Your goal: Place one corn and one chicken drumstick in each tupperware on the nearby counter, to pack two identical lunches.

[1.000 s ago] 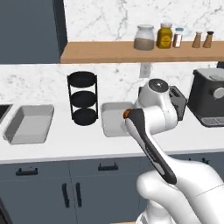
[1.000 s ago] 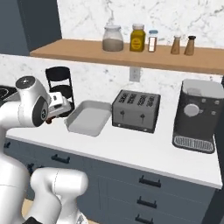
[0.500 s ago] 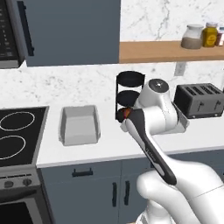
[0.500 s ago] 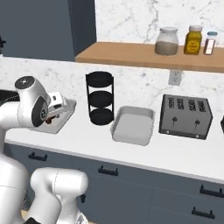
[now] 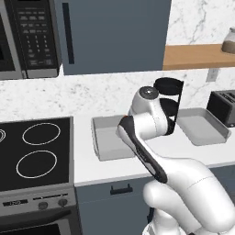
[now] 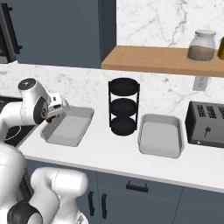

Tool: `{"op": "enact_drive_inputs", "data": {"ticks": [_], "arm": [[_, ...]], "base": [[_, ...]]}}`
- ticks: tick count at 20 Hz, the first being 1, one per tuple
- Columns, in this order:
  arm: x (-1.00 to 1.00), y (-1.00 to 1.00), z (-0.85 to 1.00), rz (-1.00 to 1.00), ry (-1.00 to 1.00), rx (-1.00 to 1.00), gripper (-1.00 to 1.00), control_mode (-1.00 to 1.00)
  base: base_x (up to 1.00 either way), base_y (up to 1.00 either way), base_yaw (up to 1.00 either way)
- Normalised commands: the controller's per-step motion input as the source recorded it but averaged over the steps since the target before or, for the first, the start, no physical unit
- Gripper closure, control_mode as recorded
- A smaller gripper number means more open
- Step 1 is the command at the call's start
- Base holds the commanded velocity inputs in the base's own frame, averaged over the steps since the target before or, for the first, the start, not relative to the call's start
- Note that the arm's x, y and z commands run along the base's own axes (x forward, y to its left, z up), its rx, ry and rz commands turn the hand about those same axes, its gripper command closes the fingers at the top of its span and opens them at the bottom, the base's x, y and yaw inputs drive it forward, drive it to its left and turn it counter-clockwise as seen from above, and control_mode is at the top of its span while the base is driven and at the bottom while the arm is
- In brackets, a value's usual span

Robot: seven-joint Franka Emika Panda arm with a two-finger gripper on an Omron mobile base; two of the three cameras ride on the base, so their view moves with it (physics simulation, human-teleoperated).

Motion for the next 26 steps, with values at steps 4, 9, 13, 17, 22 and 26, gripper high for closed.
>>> {"op": "enact_drive_inputs", "data": {"ticks": [4,9,13,17,22,26], "arm": [[1.00,0.21,-0.76,-0.05,0.14,0.00,1.00,-1.00],[1.00,0.01,-0.65,-0.07,0.09,0.00,1.00,-1.00],[1.00,0.24,-0.54,-0.09,0.08,0.00,1.00,-1.00],[0.88,0.19,-0.43,-0.07,0.08,-0.02,-1.00,-1.00],[0.00,0.00,0.00,0.00,0.00,0.00,-1.00,-1.00],[0.00,0.00,0.05,0.00,0.00,0.00,-1.00,-1.00]], "base": [[0.00,0.00,0.00],[0.00,0.00,0.00],[0.00,0.00,0.00],[0.00,0.00,0.00],[0.00,0.00,0.00],[0.00,0.00,0.00]]}}
